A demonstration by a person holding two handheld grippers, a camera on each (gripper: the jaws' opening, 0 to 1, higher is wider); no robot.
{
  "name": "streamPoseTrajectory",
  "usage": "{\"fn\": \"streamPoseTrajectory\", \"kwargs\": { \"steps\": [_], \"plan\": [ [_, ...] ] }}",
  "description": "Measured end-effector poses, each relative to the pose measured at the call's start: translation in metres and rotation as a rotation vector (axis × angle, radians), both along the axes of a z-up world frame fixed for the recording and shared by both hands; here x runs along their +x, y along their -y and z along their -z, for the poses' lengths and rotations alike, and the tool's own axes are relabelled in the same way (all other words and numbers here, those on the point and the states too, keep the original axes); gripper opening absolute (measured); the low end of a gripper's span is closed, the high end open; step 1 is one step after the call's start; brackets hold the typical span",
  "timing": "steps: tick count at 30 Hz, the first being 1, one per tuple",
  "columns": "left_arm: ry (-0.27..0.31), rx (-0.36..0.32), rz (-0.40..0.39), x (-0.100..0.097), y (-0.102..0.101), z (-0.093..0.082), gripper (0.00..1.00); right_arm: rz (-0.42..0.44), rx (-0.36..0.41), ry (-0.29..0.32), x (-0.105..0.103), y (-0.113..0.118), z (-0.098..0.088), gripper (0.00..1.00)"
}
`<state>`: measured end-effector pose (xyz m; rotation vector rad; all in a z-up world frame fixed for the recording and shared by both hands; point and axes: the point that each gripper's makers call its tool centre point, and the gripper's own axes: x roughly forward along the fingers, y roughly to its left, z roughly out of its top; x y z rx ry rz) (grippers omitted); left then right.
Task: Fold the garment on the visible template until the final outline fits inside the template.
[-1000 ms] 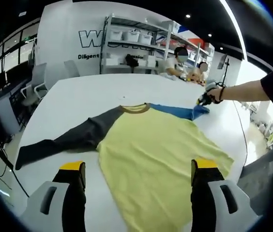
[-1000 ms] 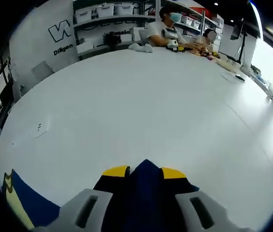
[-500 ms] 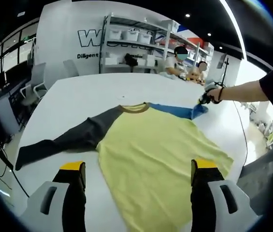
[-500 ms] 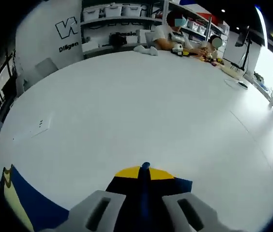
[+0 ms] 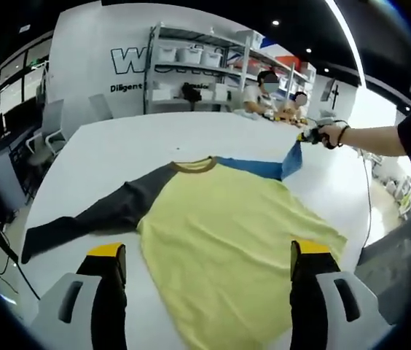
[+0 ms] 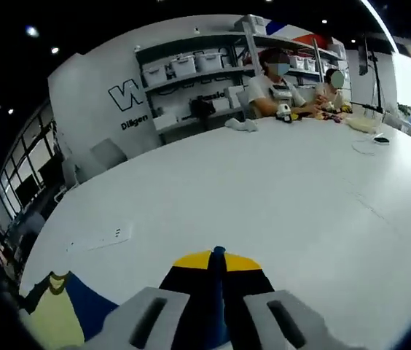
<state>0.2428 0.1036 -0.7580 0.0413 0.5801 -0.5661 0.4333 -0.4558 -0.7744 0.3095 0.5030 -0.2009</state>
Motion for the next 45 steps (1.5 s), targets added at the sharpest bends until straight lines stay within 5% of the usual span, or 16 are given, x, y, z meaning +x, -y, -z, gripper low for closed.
{"fn": "streamPoseTrajectory", "kwargs": {
  "steps": [3, 7, 13, 19, 26, 32, 39, 42, 45],
  "plan": [
    [0.03, 0.008, 0.036, -0.003, 0.006, -0.005, 0.94, -0.009, 0.012, 0.059, -0.015, -0.001, -0.01, 0.0],
    [0.028, 0.006, 0.059, -0.006, 0.011, -0.006, 0.93, 0.032, 0.081, 0.085, -0.036, 0.012, 0.001, 0.0],
    [0.083, -0.014, 0.116, -0.008, 0.025, -0.02, 0.95, 0.081, 0.136, 0.015, -0.076, 0.021, 0.037, 0.0],
    [0.079, -0.016, 0.125, -0.01, 0.028, -0.021, 0.94, 0.114, 0.168, -0.006, -0.105, 0.02, 0.051, 0.0],
    [0.076, -0.015, 0.132, -0.016, 0.026, -0.022, 0.94, 0.187, 0.145, -0.137, -0.147, 0.022, 0.079, 0.0],
    [0.082, -0.018, 0.129, -0.019, 0.023, -0.024, 0.93, 0.177, 0.109, -0.166, -0.16, 0.012, 0.085, 0.01],
    [0.091, -0.015, 0.111, -0.023, 0.014, -0.027, 0.93, 0.189, 0.035, -0.182, -0.172, 0.011, 0.072, 0.25],
    [0.088, -0.01, 0.1, -0.024, 0.009, -0.027, 0.93, 0.207, 0.08, -0.198, -0.169, 0.006, 0.073, 0.27],
    [0.071, -0.016, 0.088, -0.027, 0.007, -0.026, 0.94, 0.212, 0.034, -0.233, -0.166, 0.005, 0.075, 0.29]
  ]
}}
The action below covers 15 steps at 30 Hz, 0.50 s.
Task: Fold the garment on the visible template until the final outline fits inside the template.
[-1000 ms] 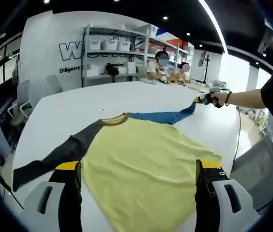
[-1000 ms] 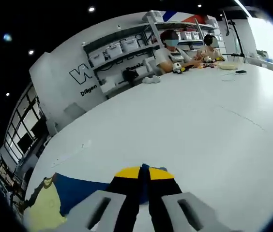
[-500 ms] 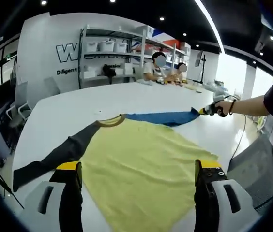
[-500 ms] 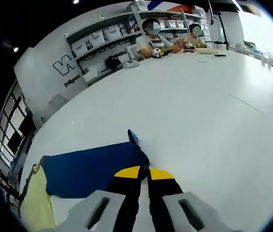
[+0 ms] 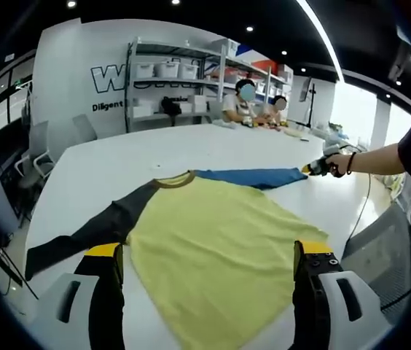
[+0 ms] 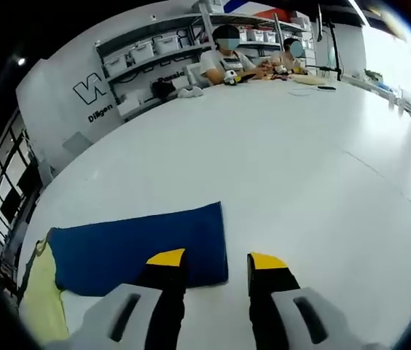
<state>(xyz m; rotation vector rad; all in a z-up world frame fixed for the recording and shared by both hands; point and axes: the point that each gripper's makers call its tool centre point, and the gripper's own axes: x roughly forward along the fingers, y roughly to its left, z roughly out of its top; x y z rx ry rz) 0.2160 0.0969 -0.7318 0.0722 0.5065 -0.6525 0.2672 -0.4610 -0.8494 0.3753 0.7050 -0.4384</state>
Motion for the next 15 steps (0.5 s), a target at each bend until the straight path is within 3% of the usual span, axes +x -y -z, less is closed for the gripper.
{"fn": "streamPoseTrajectory", "kwargs": {
  "steps": [2, 3, 4, 7, 8, 9, 15],
  "plan": [
    [-0.011, -0.002, -0.001, -0.002, 0.0, 0.001, 0.95, 0.008, -0.021, -0.062, -0.002, 0.0, 0.006, 0.24],
    [-0.018, -0.002, -0.001, -0.003, -0.001, 0.002, 0.95, -0.03, -0.102, -0.069, 0.001, 0.007, 0.003, 0.21],
    [-0.024, 0.001, -0.001, -0.004, -0.001, 0.003, 0.95, 0.003, -0.08, -0.082, 0.0, 0.005, 0.004, 0.19],
    [-0.03, 0.001, -0.002, -0.005, -0.003, 0.003, 0.96, -0.009, -0.071, -0.081, 0.002, 0.001, 0.002, 0.14],
    [-0.031, 0.0, -0.001, -0.006, -0.004, 0.002, 0.95, -0.014, -0.093, -0.099, 0.001, 0.004, 0.003, 0.1],
    [-0.033, 0.0, -0.002, -0.006, -0.005, 0.002, 0.95, -0.003, -0.079, -0.103, 0.001, 0.005, 0.005, 0.0],
    [-0.045, 0.02, -0.006, -0.009, -0.011, 0.007, 0.97, 0.04, -0.002, -0.096, 0.006, 0.017, 0.006, 0.0]
  ]
}}
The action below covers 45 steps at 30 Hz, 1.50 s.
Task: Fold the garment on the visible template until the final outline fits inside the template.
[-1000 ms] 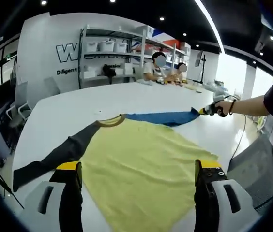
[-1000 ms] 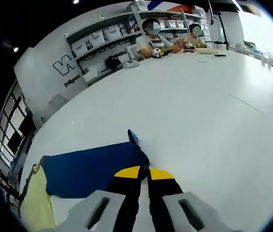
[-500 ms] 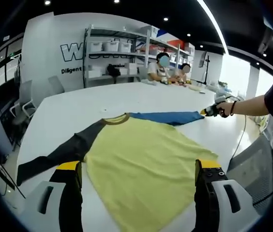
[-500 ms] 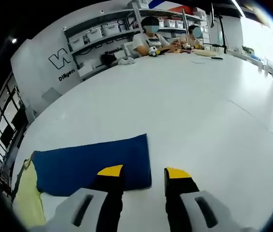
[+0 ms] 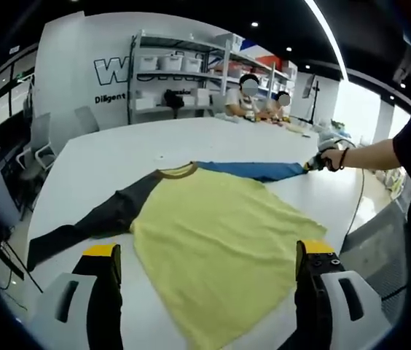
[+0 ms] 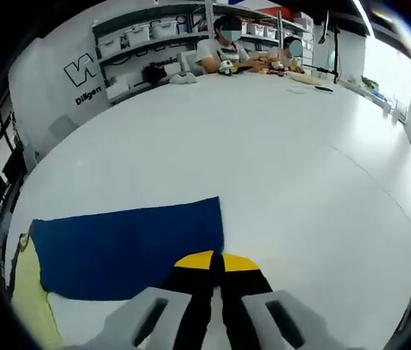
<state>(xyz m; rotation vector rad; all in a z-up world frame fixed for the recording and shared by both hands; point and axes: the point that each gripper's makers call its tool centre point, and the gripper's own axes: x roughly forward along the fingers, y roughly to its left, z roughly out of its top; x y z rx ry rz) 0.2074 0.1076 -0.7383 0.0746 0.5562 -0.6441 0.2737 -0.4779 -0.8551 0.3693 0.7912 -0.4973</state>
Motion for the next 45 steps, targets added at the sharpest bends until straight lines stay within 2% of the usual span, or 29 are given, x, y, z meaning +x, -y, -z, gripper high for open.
{"fn": "streamPoseTrajectory", "kwargs": {
  "steps": [2, 4, 8, 10, 11, 13, 14, 16, 20, 22, 23, 26, 28, 31, 34, 38, 39, 41, 43, 45],
  "plan": [
    [-0.007, -0.003, 0.001, -0.001, 0.0, 0.0, 0.97, 0.012, 0.017, 0.017, 0.004, 0.006, -0.003, 0.0],
    [-0.007, -0.001, -0.007, -0.001, -0.002, 0.0, 0.95, 0.032, 0.057, 0.071, 0.013, 0.006, -0.011, 0.0],
    [-0.034, -0.016, -0.013, -0.004, -0.004, 0.002, 0.98, 0.023, 0.075, 0.08, 0.016, -0.002, -0.027, 0.0],
    [-0.032, 0.003, -0.008, -0.004, -0.005, 0.004, 0.98, 0.0, 0.097, 0.105, 0.023, -0.008, -0.035, 0.0],
    [-0.036, 0.013, -0.008, -0.005, -0.005, 0.007, 0.99, -0.025, 0.117, 0.118, 0.036, -0.01, -0.022, 0.0],
    [-0.048, 0.009, 0.001, -0.007, -0.004, 0.008, 0.99, -0.024, 0.125, 0.129, 0.04, -0.016, -0.029, 0.0],
    [-0.049, 0.004, 0.006, -0.008, -0.003, 0.007, 0.99, -0.067, 0.129, 0.133, 0.051, -0.02, -0.031, 0.0],
    [-0.053, -0.006, 0.015, -0.011, -0.001, 0.006, 0.99, -0.103, 0.121, 0.138, 0.058, -0.029, -0.039, 0.0],
    [-0.045, 0.002, 0.015, -0.013, -0.003, 0.006, 0.99, -0.192, 0.103, 0.195, 0.073, -0.07, -0.069, 0.0],
    [-0.052, 0.0, 0.011, -0.014, -0.005, 0.007, 0.99, -0.221, 0.099, 0.205, 0.079, -0.08, -0.075, 0.0],
    [-0.062, -0.001, 0.013, -0.017, -0.006, 0.009, 0.99, -0.252, 0.106, 0.228, 0.083, -0.101, -0.085, 0.0],
    [-0.061, 0.009, 0.015, -0.021, -0.009, 0.01, 0.99, -0.301, 0.116, 0.246, 0.09, -0.129, -0.096, 0.0],
    [-0.072, 0.003, 0.022, -0.025, -0.011, 0.011, 0.99, -0.34, 0.104, 0.234, 0.105, -0.142, -0.1, 0.0],
    [-0.07, 0.028, 0.023, -0.027, -0.015, 0.013, 0.99, -0.389, 0.082, 0.219, 0.115, -0.159, -0.103, 0.0],
    [-0.072, 0.023, 0.031, -0.03, -0.013, 0.011, 0.99, -0.425, 0.123, 0.235, 0.13, -0.189, -0.11, 0.0],
    [-0.071, 0.024, 0.041, -0.032, -0.01, 0.011, 0.99, -0.472, 0.141, 0.241, 0.14, -0.218, -0.115, 0.0],
    [-0.069, 0.027, 0.041, -0.032, -0.01, 0.011, 0.99, -0.497, 0.131, 0.258, 0.144, -0.229, -0.118, 0.0],
    [-0.074, 0.033, 0.048, -0.033, -0.009, 0.013, 0.99, -0.559, 0.101, 0.252, 0.146, -0.248, -0.118, 0.0],
    [-0.077, 0.042, 0.059, -0.034, -0.008, 0.015, 0.99, -0.586, 0.116, 0.251, 0.147, -0.271, -0.117, 0.0],
    [-0.074, 0.044, 0.059, -0.034, -0.008, 0.015, 0.99, -0.598, 0.197, 0.275, 0.149, -0.298, -0.12, 0.0]
  ]
}}
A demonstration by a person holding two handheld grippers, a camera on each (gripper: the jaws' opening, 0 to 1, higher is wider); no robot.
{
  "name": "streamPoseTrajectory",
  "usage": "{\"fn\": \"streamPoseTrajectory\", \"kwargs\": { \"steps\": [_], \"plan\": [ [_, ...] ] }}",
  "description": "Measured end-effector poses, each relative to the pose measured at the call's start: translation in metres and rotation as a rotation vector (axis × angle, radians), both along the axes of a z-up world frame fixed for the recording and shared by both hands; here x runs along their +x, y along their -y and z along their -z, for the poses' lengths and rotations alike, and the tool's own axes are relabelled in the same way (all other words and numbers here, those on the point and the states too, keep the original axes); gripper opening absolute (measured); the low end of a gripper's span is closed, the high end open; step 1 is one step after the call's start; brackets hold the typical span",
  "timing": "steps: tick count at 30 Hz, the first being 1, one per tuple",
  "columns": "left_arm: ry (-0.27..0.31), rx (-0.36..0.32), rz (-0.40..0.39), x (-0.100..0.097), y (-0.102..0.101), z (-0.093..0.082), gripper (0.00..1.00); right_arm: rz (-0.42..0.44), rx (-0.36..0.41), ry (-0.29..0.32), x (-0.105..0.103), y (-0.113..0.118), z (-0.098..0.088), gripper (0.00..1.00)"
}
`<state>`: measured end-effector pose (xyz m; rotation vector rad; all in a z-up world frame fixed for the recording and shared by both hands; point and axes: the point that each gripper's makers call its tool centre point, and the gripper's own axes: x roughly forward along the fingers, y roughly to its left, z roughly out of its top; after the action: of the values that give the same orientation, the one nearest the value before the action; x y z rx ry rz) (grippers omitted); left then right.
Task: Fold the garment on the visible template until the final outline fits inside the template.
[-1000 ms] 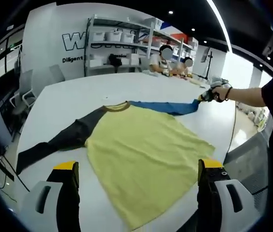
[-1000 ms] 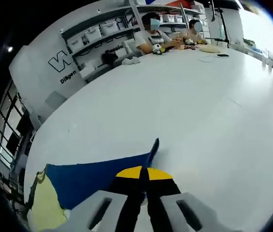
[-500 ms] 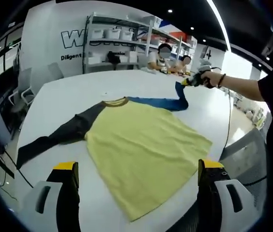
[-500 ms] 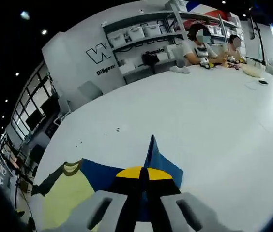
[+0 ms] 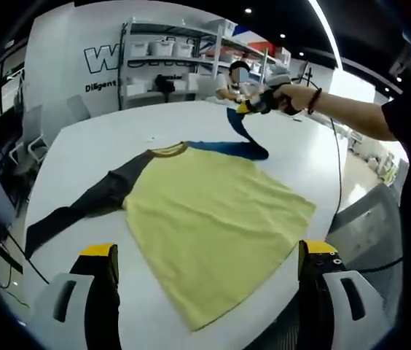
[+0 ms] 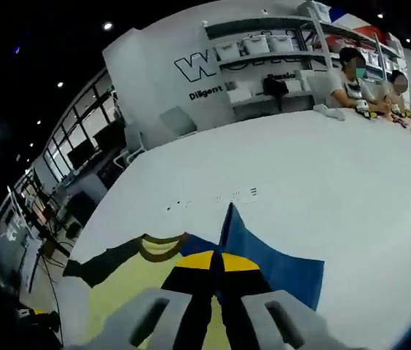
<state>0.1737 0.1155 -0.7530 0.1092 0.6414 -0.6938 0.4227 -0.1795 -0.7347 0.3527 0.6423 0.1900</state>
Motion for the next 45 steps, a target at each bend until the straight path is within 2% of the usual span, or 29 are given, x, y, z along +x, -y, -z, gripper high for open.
{"fn": "streamPoseTrajectory", "kwargs": {
  "steps": [1, 3, 4, 6, 9, 11, 13, 16, 17, 22, 25, 27, 29, 31, 37, 40, 42, 45],
  "plan": [
    [-0.001, -0.003, 0.002, 0.0, 0.0, 0.0, 0.99, -0.012, 0.044, 0.008, 0.001, -0.015, -0.004, 0.0],
    [-0.008, -0.015, 0.002, -0.002, 0.001, -0.001, 0.99, -0.026, 0.038, 0.026, 0.005, -0.028, -0.008, 0.0],
    [-0.006, -0.014, 0.003, -0.002, 0.0, -0.001, 0.99, -0.056, 0.049, 0.037, 0.007, -0.042, -0.011, 0.0],
    [-0.007, -0.029, 0.009, -0.004, -0.001, -0.004, 0.99, -0.091, 0.104, 0.046, 0.008, -0.066, -0.015, 0.0],
    [-0.006, -0.125, 0.018, -0.009, 0.005, -0.017, 0.99, -0.113, 0.125, 0.052, 0.01, -0.088, -0.015, 0.0],
    [0.003, -0.145, 0.018, -0.01, 0.003, -0.022, 0.99, -0.126, 0.128, 0.043, 0.01, -0.099, -0.013, 0.0],
    [0.013, -0.154, 0.001, -0.009, -0.002, -0.024, 0.99, -0.14, 0.137, 0.038, 0.011, -0.115, -0.011, 0.0],
    [0.01, -0.137, -0.002, -0.008, -0.004, -0.021, 0.99, -0.155, 0.142, 0.033, 0.011, -0.128, -0.009, 0.0],
    [0.01, -0.123, -0.001, -0.008, -0.005, -0.019, 0.99, -0.174, 0.142, 0.029, 0.011, -0.143, -0.008, 0.0],
    [0.008, -0.124, 0.008, -0.006, -0.003, -0.019, 0.99, -0.219, 0.146, 0.022, 0.01, -0.177, -0.006, 0.0],
    [0.007, -0.124, 0.004, -0.005, -0.005, -0.018, 0.99, -0.243, 0.135, 0.01, 0.008, -0.198, 0.002, 0.0],
    [0.007, -0.121, 0.004, -0.006, -0.006, -0.017, 0.99, -0.258, 0.107, -0.004, 0.005, -0.204, 0.009, 0.0],
    [0.004, -0.114, -0.003, -0.006, -0.009, -0.015, 0.99, -0.306, 0.046, -0.003, 0.001, -0.217, 0.019, 0.0],
    [-0.003, -0.103, -0.004, -0.007, -0.011, -0.012, 0.99, -0.346, 0.028, -0.005, -0.005, -0.23, 0.026, 0.0],
    [-0.006, -0.099, -0.016, -0.009, -0.014, -0.011, 0.99, -0.434, -0.046, -0.043, -0.019, -0.251, 0.052, 0.0],
    [-0.006, -0.097, -0.023, -0.009, -0.016, -0.011, 0.99, -0.456, -0.044, -0.053, -0.023, -0.261, 0.064, 0.0],
    [-0.004, -0.097, -0.028, -0.009, -0.016, -0.012, 0.99, -0.481, -0.088, -0.069, -0.026, -0.263, 0.075, 0.0],
    [-0.004, -0.1, -0.035, -0.01, -0.017, -0.012, 0.99, -0.507, -0.083, -0.088, -0.032, -0.272, 0.085, 0.0]
  ]
}}
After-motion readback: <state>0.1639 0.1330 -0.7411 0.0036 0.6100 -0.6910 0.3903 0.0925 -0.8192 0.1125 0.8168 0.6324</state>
